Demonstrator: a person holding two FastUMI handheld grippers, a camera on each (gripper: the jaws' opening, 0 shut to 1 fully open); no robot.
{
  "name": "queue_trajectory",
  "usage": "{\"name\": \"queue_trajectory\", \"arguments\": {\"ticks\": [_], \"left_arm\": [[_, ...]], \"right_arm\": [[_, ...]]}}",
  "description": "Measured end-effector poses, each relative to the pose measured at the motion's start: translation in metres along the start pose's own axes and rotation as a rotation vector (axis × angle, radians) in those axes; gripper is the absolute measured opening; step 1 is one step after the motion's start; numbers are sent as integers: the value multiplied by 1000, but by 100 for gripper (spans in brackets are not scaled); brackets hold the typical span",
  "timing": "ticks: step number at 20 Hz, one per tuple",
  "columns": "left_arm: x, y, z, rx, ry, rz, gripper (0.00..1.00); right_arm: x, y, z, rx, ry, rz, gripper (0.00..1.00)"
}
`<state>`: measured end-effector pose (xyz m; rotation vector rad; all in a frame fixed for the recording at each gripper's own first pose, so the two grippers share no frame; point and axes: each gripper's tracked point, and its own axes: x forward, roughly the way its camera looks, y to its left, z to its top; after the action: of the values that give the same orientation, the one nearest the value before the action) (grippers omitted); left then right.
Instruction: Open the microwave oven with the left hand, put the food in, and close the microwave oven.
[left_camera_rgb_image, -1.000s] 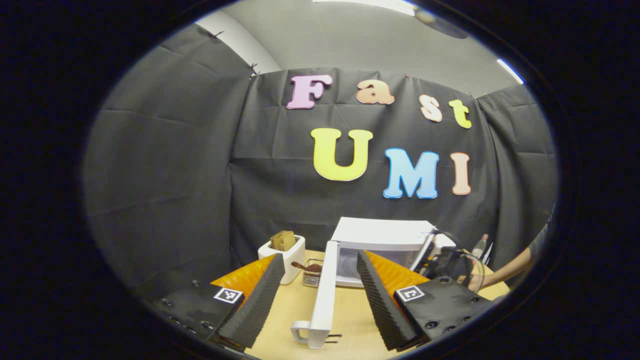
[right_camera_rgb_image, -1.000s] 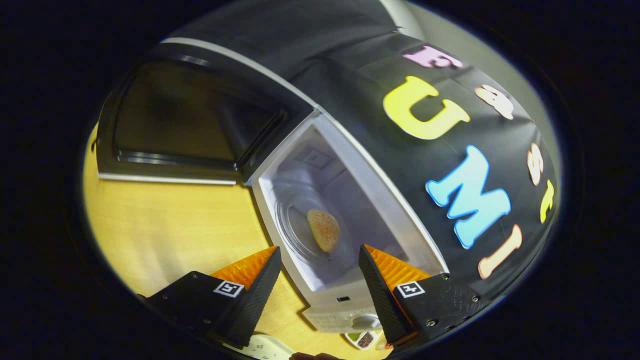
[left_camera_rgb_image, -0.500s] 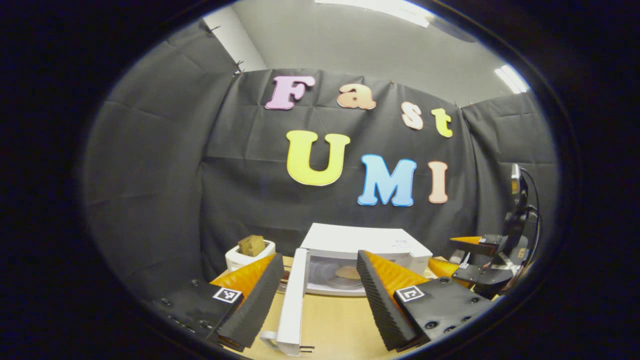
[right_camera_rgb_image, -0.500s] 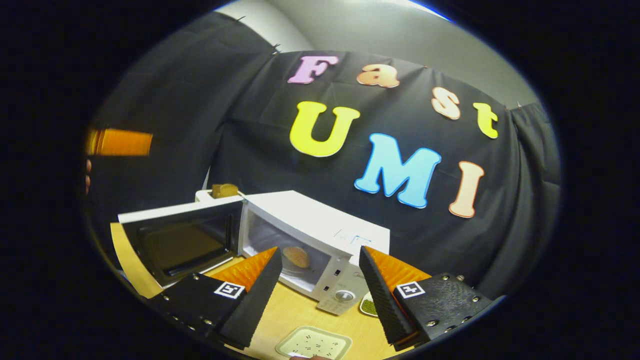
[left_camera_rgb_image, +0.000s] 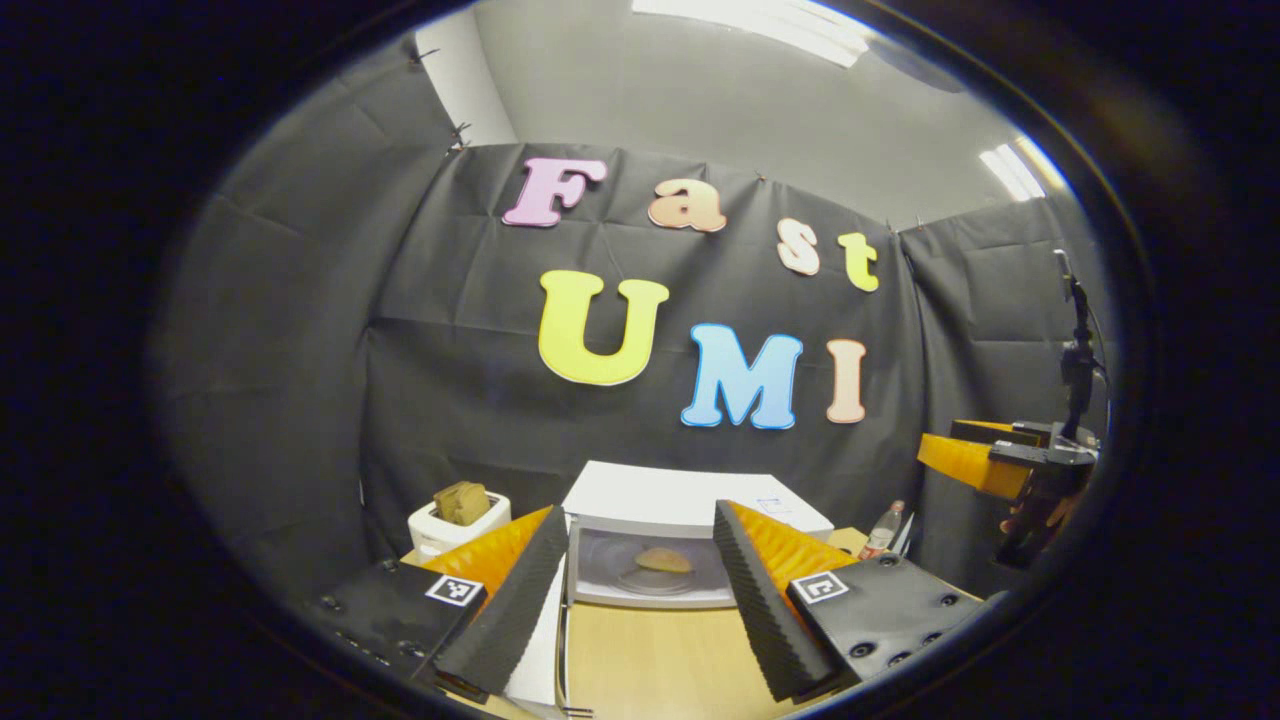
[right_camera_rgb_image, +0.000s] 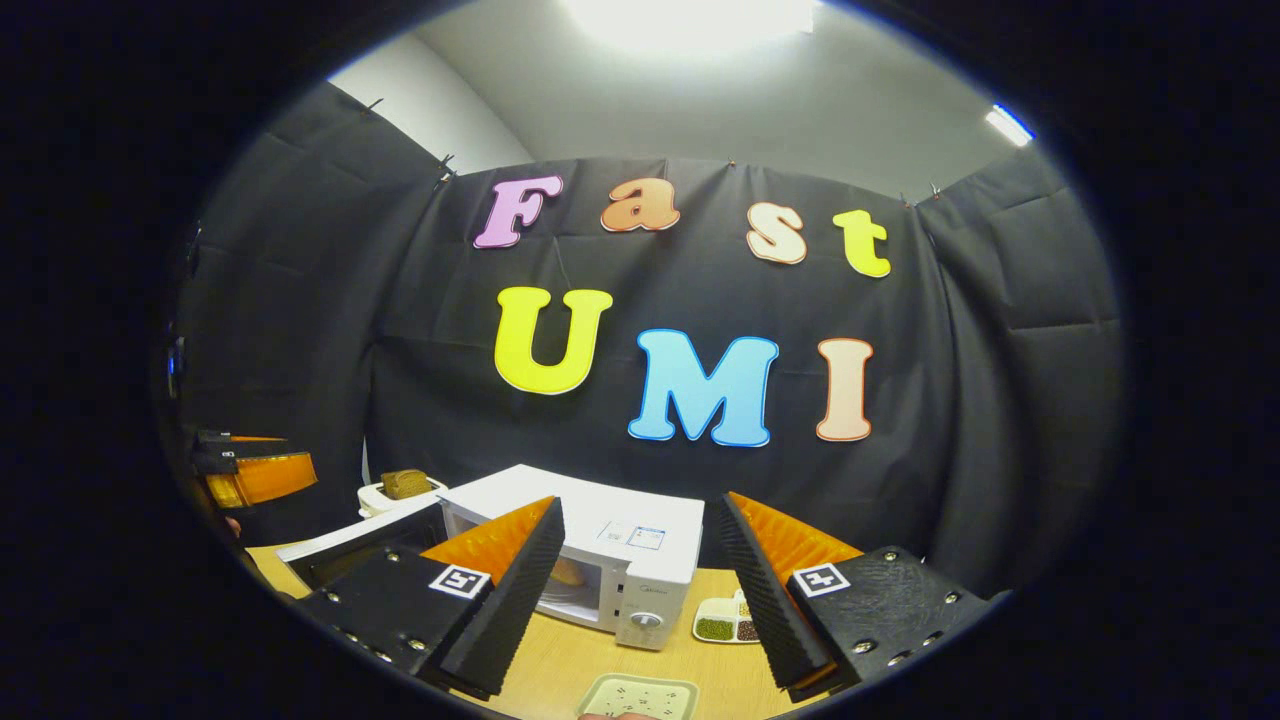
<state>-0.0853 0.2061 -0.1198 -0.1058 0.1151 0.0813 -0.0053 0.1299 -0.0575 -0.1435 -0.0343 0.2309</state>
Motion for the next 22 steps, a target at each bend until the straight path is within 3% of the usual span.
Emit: {"name": "queue_trajectory", "arguments": {"ticks": [1,2,4,7,10,14,22], "left_arm": [[-2,8,-2,-2,7,13,94],[-6,16,-4,-4,16,16,95],[-16,30,-9,0,34,21,78],[-29,57,-24,33,86,62,7],[-44,89,-55,110,157,118,5],[-60,127,-96,58,244,205,7],[-76,124,-153,48,342,227,5]], "right_arm": [[-2,2,0,0,3,3,94],[-5,3,0,0,4,3,94],[-6,0,1,-4,3,-24,94],[-7,4,-1,14,1,-33,94],[-6,4,1,21,0,-31,94],[-8,4,4,13,-9,-31,94],[-1,6,-6,-1,18,-24,94]]}}
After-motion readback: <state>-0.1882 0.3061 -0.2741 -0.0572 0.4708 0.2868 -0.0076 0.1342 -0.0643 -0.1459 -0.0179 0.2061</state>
